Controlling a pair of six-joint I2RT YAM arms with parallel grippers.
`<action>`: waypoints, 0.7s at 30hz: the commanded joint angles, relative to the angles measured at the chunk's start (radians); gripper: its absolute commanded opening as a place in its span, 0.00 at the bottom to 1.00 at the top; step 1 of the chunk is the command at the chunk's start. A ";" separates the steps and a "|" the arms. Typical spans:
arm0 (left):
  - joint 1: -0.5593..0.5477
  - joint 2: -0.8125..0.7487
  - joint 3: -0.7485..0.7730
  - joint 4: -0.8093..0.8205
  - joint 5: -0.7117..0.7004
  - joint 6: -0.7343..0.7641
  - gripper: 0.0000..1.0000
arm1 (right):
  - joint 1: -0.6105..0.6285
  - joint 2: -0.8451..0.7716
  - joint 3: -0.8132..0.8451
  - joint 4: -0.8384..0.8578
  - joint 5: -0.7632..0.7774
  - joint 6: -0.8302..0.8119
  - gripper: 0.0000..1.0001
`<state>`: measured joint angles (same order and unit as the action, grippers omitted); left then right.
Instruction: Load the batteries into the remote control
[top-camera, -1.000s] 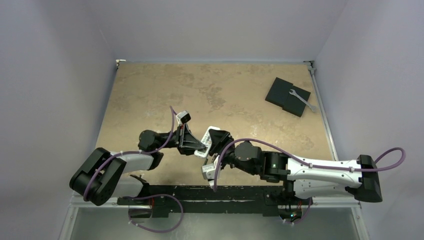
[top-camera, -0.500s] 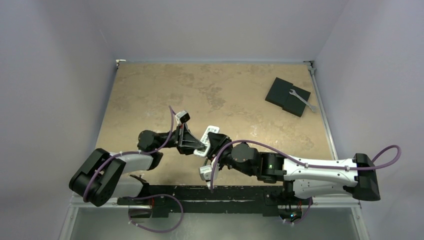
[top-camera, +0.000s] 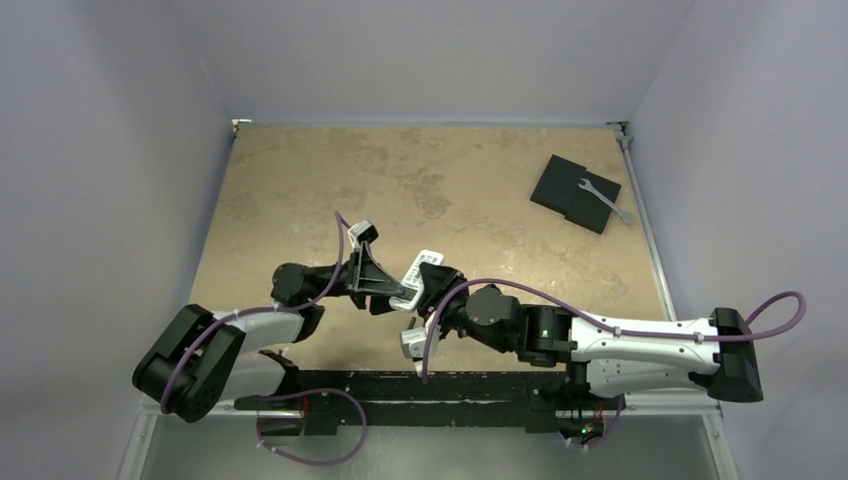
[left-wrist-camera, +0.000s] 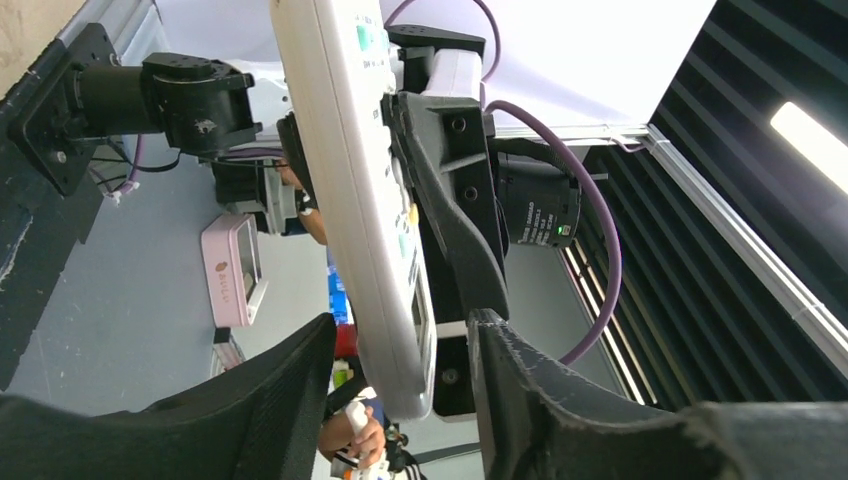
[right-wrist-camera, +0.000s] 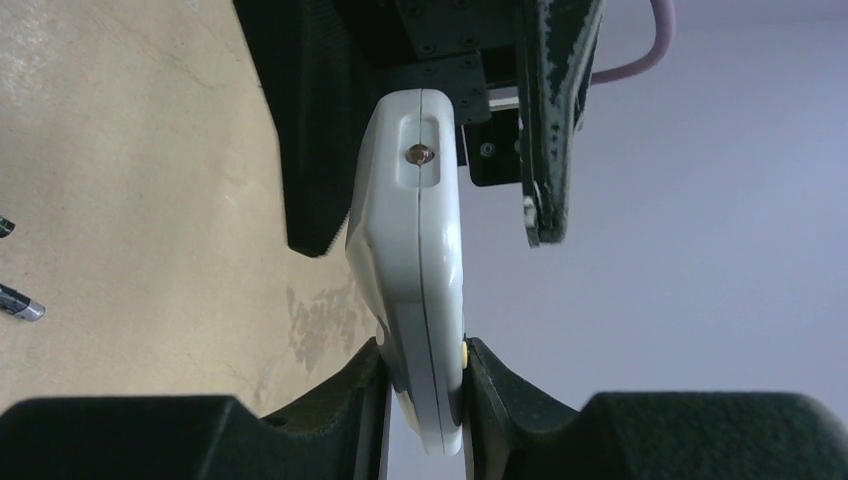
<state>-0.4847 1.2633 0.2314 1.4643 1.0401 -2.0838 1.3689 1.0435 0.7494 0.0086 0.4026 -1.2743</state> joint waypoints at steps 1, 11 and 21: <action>0.000 -0.036 0.018 0.314 -0.010 0.011 0.55 | 0.009 -0.059 0.008 0.020 0.027 0.042 0.00; 0.000 -0.100 0.070 0.128 0.013 0.121 0.62 | 0.010 -0.126 0.007 -0.035 0.110 0.180 0.00; 0.000 -0.326 0.285 -0.886 0.009 0.748 0.64 | 0.009 -0.189 0.033 -0.107 0.136 0.419 0.00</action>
<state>-0.4850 1.0069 0.3878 1.0924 1.0565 -1.7229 1.3743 0.8921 0.7494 -0.0944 0.5110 -1.0019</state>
